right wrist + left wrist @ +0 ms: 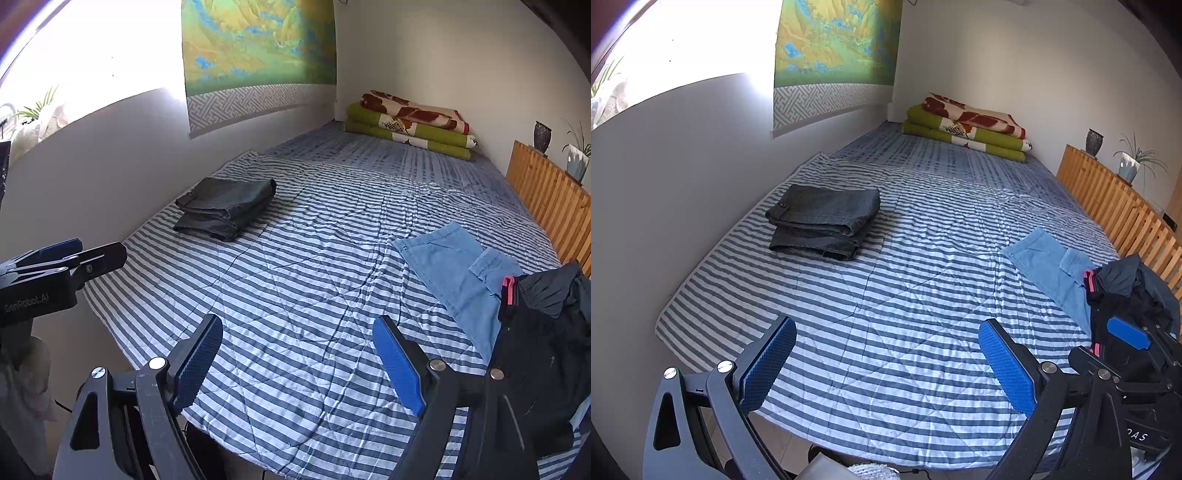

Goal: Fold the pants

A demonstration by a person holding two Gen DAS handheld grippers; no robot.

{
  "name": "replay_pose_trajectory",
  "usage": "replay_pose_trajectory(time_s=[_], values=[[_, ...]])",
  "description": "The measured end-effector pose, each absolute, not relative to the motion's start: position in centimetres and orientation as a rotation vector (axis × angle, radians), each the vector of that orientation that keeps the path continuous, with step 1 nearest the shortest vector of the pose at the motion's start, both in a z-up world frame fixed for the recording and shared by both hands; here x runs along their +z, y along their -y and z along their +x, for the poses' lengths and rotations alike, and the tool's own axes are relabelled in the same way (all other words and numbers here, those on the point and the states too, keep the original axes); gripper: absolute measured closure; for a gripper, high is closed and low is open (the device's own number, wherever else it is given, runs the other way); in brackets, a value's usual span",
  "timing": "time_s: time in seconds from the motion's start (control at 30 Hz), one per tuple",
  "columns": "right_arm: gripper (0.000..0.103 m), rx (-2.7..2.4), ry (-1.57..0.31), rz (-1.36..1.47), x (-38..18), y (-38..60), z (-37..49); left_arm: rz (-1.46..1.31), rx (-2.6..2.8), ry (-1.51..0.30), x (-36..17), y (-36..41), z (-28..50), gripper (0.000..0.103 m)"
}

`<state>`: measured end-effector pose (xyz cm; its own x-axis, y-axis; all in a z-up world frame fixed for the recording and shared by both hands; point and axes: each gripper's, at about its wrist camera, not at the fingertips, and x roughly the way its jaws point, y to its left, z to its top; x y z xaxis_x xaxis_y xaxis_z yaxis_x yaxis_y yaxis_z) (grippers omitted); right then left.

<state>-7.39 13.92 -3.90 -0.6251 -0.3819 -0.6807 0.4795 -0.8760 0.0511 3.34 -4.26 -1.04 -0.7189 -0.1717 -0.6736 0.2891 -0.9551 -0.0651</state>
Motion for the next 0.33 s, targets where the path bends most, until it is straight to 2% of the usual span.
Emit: replay_pose_trajectory(time_s=[0.33], values=[[0.023,-2.473,-0.177,1.026,-5.1,-14.0,-9.1,1.076,-2.687,-0.241,-2.9,4.1,0.6,0.002]])
